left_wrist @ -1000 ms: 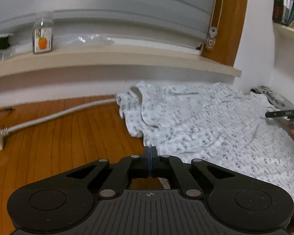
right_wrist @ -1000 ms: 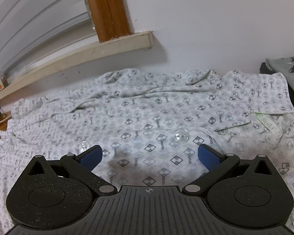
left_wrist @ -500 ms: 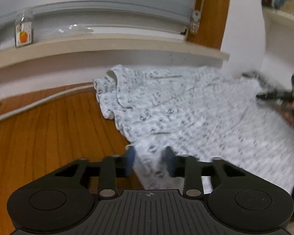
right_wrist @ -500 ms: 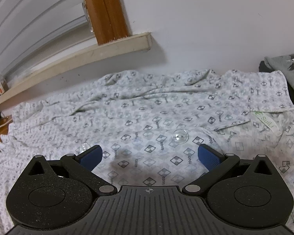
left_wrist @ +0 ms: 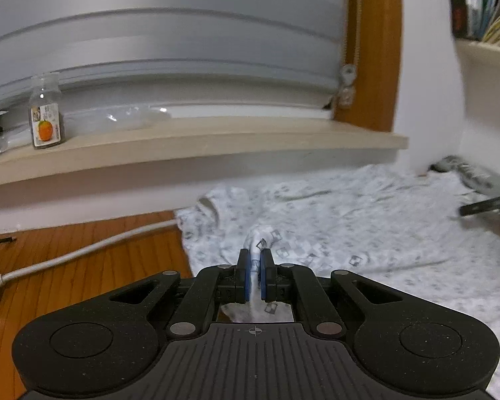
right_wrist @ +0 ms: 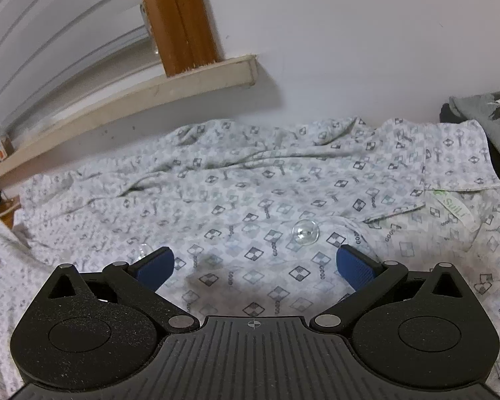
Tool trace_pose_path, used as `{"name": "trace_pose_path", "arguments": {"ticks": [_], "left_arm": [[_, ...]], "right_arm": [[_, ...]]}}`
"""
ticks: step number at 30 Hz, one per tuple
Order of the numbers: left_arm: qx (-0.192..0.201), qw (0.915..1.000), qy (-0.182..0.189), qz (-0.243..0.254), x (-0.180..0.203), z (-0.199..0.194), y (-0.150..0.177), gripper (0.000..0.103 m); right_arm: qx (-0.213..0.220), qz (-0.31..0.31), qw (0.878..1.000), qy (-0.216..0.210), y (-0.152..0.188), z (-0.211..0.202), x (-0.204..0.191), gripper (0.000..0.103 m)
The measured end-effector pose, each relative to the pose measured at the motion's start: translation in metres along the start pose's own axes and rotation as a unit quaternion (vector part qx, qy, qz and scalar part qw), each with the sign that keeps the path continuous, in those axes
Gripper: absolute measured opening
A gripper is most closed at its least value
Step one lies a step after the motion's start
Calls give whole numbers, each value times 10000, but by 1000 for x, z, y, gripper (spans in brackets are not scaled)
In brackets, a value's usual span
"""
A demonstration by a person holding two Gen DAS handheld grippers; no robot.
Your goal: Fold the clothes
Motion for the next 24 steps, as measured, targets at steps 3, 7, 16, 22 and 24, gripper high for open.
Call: {"name": "trace_pose_path", "arguments": {"ticks": [3,7,16,22,24], "left_arm": [[-99,9999,-48,-58,-6,12,1,6],[-303,9995,-63,-83,-9,24,8,6],[-575,9982,181,43,-7,16,16,7],[-734,9966,338,187,-3,15,25,7],[-766,9961,412,146,-4,15,28,7]], "right_arm": [[27,60,10000,-41,0,-1,1,103],[63,136,9998,-109,0,-2,3,103],[403,-1215,9918,-50,-6,-1,-36,103],[-28,-2280,9694,-909,-17,35,-114,71],[-209,-2440,9619,-1218,-18,47,-133,71]]}}
Point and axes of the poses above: each gripper's, at about its wrist camera, not at the fingertips, and z roughly the way its jaws point, x to its right, y to its underside, the point moved 5 cm from there along z, roughly the way its jaws point, and after that the axes turned 1 degree about -x, right-handed, at the moved point
